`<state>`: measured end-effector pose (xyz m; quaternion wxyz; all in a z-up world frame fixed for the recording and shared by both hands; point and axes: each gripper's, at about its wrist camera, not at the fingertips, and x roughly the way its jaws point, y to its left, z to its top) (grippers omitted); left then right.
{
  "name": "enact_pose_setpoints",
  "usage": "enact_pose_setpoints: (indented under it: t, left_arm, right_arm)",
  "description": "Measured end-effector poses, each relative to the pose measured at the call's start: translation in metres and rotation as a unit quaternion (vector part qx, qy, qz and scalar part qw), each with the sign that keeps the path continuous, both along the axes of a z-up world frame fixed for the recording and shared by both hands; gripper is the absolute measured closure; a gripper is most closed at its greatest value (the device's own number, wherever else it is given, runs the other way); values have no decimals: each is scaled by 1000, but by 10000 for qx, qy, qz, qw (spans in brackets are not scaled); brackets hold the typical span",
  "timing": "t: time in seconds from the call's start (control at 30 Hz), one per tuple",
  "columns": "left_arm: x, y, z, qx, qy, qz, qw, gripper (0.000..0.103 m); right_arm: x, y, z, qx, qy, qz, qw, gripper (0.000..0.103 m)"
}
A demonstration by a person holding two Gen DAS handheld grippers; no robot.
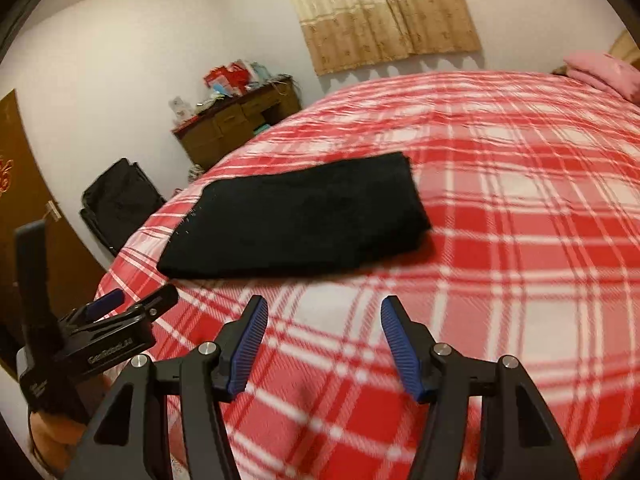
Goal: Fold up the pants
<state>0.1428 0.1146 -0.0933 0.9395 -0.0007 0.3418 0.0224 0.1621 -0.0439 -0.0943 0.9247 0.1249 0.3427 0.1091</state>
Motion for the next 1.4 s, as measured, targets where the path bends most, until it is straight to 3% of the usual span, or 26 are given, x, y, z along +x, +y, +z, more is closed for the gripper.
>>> enact_pose_setpoints:
  t: [0.2, 0.4, 0.7, 1.4]
  left_arm:
    - [-31, -11, 10, 337, -254, -121, 9990, 0]
    - [-69, -14, 30, 534, -641, -284, 9961, 0]
    - [-93, -20, 61, 635, -1125, -201, 9914, 0]
    - [-112, -28, 71, 646, -1417, -203, 9876, 0]
  right_arm:
    - [-32, -2, 12, 17, 3, -118, 9999, 42]
    - [-75, 10, 38, -177, -446, -261, 9985, 42]
    - [-127, 13, 59, -490, -1158, -744, 9893, 41]
    - [-146, -5, 75, -476, -1452, -1008, 9831, 39]
